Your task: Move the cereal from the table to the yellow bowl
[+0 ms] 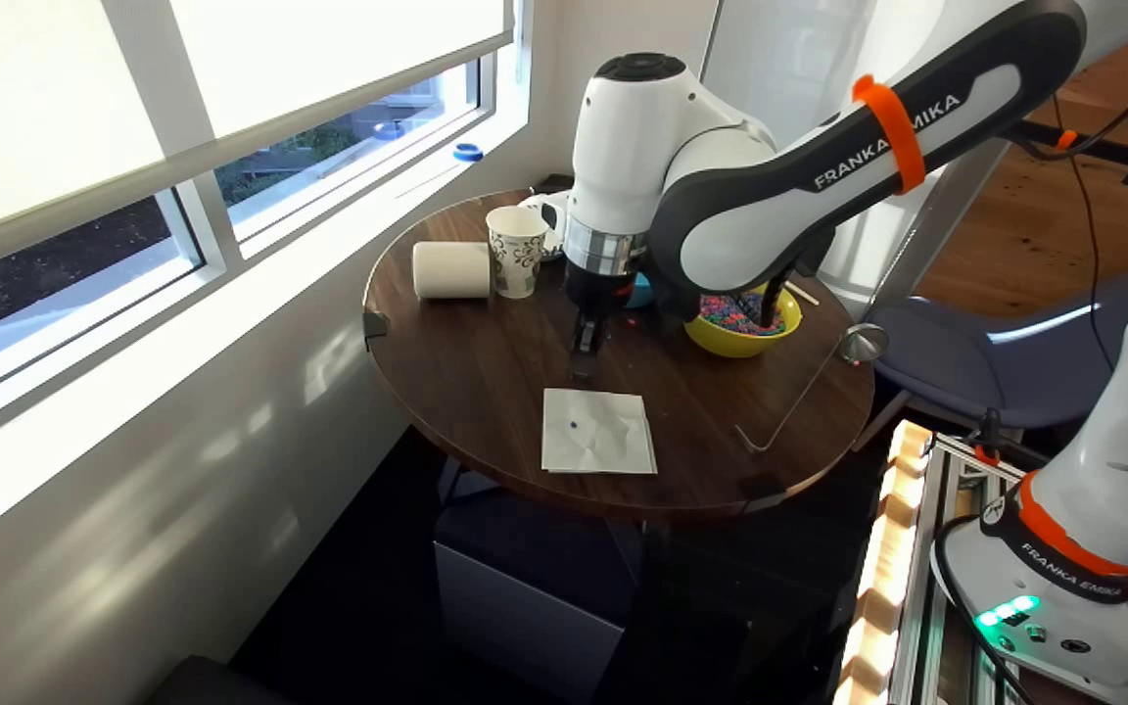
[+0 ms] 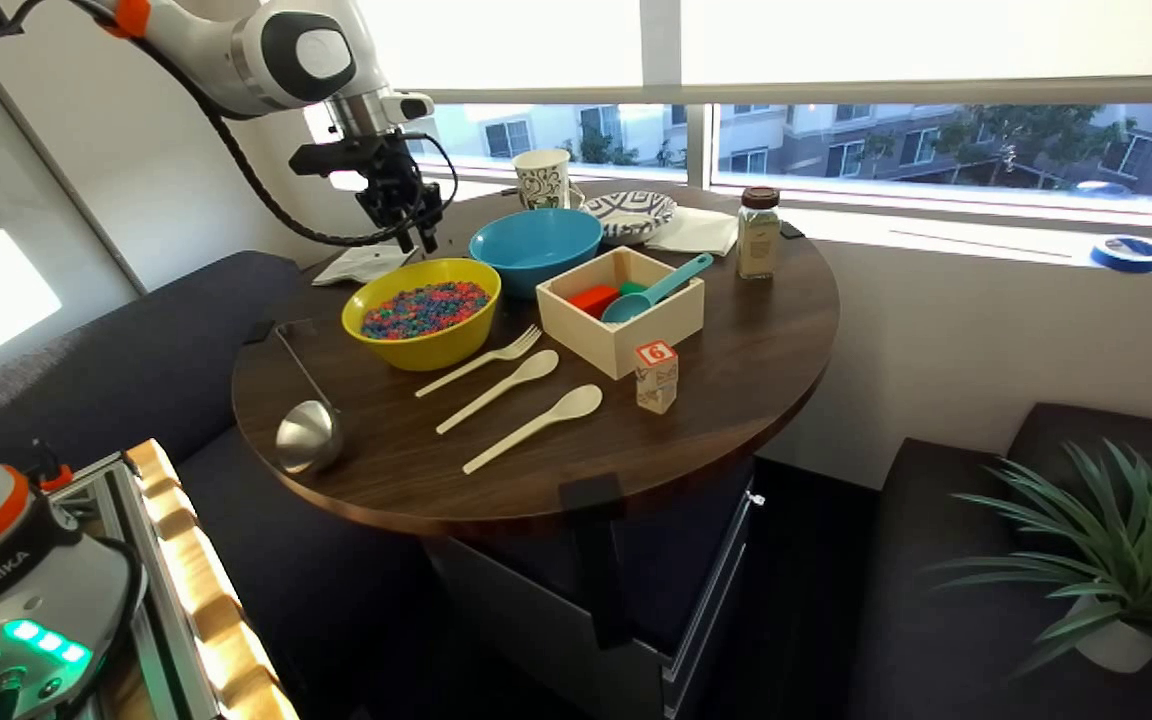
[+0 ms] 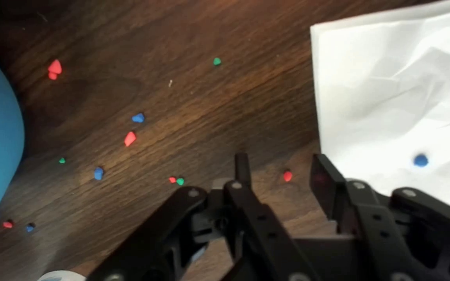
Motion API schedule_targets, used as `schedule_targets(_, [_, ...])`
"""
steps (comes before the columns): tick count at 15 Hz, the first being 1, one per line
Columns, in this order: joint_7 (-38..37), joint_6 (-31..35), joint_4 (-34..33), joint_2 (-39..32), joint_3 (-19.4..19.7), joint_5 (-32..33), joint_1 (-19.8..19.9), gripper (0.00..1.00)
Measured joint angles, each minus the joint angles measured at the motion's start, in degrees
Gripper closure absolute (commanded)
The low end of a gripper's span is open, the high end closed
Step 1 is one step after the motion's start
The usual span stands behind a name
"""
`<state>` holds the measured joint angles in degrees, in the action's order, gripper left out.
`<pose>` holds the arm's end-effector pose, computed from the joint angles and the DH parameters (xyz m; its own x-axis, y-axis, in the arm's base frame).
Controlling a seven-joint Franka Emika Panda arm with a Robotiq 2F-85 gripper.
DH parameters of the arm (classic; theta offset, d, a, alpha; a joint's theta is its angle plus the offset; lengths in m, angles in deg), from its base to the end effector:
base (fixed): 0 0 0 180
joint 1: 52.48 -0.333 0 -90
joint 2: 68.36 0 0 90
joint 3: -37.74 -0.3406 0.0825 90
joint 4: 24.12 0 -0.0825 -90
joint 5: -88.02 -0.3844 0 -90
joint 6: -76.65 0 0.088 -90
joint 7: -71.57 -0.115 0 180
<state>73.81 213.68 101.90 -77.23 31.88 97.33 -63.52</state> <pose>0.5338 0.1591 0.3329 0.8997 0.4356 0.0293 0.4309 -0.8968 0.1004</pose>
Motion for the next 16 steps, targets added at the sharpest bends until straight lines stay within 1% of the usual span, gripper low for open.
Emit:
schedule_targets(4, [0.0,0.0,-0.1,-0.6,0.0,-0.1,0.2,0.51])
schedule_targets(5, [0.0,0.0,-0.1,-0.7,0.0,-0.4,0.3,0.53])
schedule_targets(8, [0.0,0.0,-0.1,-0.9,-0.1,-0.7,0.4,0.66])
schedule_targets(10, [0.0,0.0,-0.1,-1.1,-0.2,-1.0,0.4,0.69])
schedule_targets(11, [0.0,0.0,-0.1,-1.2,-0.2,-1.1,0.4,0.75])
schedule_targets(13, [0.0,0.0,-0.1,-1.3,-0.2,-1.2,0.4,0.7])
schedule_targets(14, [0.0,0.1,-0.1,-1.3,-0.2,-1.3,0.4,0.74])
schedule_targets(15, [0.0,0.4,-0.1,-1.3,-0.2,-1.3,0.4,0.81])
schedule_targets(16, [0.0,0.8,-0.1,-1.3,-0.3,-1.4,0.5,0.91])
